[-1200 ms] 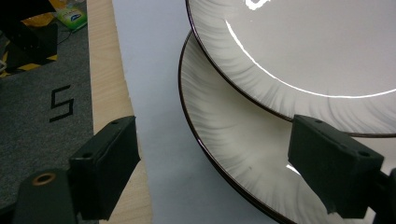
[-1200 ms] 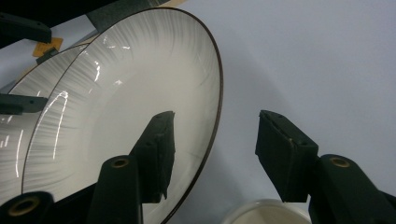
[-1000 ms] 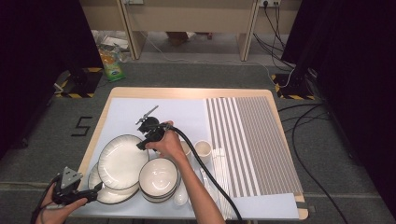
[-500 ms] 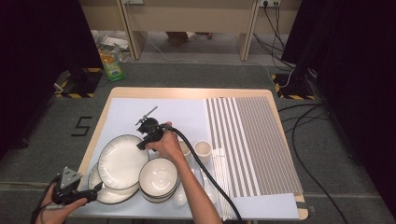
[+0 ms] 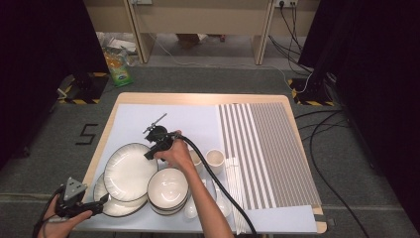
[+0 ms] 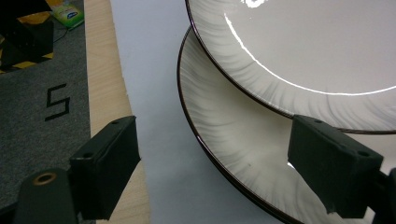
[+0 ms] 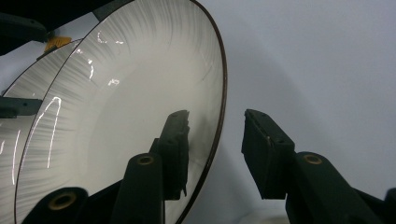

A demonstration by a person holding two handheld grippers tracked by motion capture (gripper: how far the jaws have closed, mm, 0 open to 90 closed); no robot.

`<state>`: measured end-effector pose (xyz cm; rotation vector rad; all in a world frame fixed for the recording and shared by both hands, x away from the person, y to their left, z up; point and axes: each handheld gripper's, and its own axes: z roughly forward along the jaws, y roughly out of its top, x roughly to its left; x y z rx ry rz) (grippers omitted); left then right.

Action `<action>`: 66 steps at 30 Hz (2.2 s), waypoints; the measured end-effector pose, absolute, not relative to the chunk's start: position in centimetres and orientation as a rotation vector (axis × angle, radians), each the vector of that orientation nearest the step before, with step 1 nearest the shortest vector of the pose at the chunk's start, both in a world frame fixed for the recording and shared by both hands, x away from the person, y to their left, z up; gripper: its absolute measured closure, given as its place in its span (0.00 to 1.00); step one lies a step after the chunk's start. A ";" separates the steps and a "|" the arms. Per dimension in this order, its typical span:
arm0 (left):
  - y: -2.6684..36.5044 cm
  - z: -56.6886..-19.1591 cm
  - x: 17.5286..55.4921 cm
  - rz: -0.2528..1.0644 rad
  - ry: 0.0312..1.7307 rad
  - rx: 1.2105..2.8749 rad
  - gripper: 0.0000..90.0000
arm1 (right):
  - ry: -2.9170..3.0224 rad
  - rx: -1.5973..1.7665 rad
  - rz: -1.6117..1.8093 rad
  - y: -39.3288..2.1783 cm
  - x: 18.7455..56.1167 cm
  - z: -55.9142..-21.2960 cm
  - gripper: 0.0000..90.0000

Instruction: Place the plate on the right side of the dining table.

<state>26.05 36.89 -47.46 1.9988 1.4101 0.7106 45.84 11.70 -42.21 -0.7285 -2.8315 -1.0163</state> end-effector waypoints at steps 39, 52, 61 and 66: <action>36.2 -47.9 26.4 0.706 1.406 2.013 0.16 | -2.794 -0.684 -1.030 12.1 45.7 -42.0 0.74; 36.1 -47.9 26.4 0.714 1.404 2.017 0.16 | -2.778 -0.693 -1.042 12.0 45.9 -42.1 0.76; 36.2 -48.0 26.4 0.698 1.399 2.023 0.16 | -2.706 -0.715 -1.107 11.5 46.2 -42.0 0.84; 36.2 -48.0 26.4 0.690 1.393 2.019 0.16 | -2.685 -0.734 -1.145 11.2 46.3 -42.0 0.87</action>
